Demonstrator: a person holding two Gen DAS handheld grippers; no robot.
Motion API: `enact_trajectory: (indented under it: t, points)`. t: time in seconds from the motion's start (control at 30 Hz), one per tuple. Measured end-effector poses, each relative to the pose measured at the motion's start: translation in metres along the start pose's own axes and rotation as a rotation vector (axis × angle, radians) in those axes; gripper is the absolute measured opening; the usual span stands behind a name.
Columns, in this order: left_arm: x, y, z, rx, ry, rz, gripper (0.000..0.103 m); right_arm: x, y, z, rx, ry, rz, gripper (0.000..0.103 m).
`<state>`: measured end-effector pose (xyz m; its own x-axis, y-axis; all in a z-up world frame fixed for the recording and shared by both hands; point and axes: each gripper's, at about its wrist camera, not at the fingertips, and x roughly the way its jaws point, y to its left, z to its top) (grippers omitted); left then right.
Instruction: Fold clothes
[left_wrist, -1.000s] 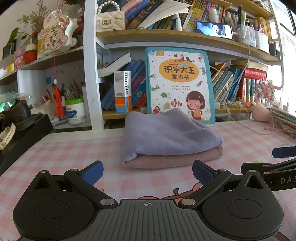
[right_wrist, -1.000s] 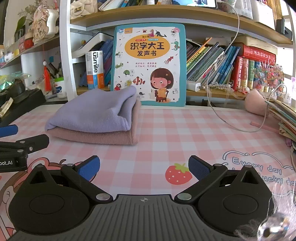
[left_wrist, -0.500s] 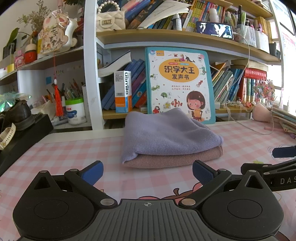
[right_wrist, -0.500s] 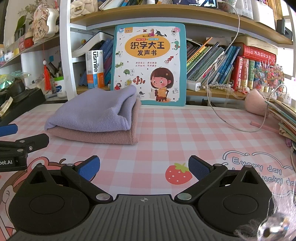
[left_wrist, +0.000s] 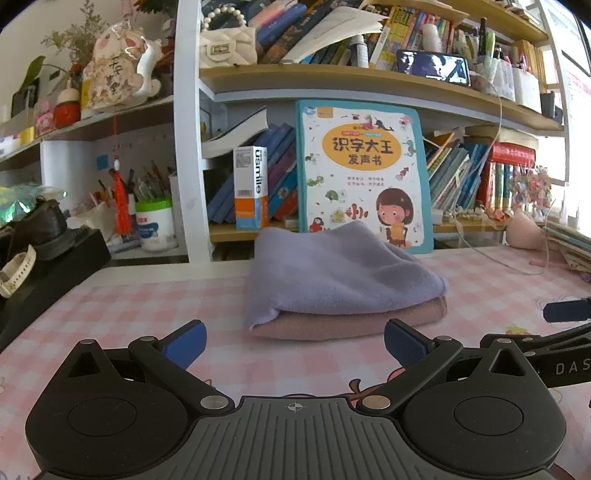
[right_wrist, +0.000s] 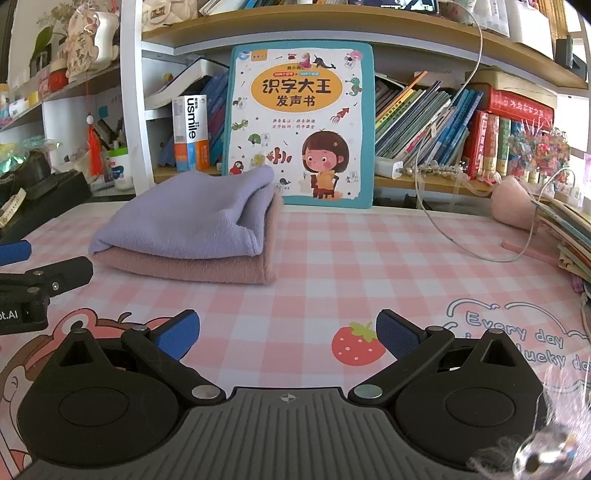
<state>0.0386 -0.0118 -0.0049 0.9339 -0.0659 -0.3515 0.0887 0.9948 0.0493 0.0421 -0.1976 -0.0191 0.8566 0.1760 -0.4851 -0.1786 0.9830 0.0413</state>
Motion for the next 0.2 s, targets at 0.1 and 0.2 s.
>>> enact_trajectory:
  t: [0.1, 0.2]
  points:
    - [0.0004, 0.0002, 0.0002, 0.002, 0.002, 0.003, 0.103, 0.0001, 0.0001, 0.0001, -0.001, 0.002, 0.000, 0.103]
    - [0.0019, -0.0007, 0.0005, 0.006, 0.011, 0.018, 0.103, 0.0000, 0.0003, 0.0002, -0.001, 0.003, -0.001, 0.103]
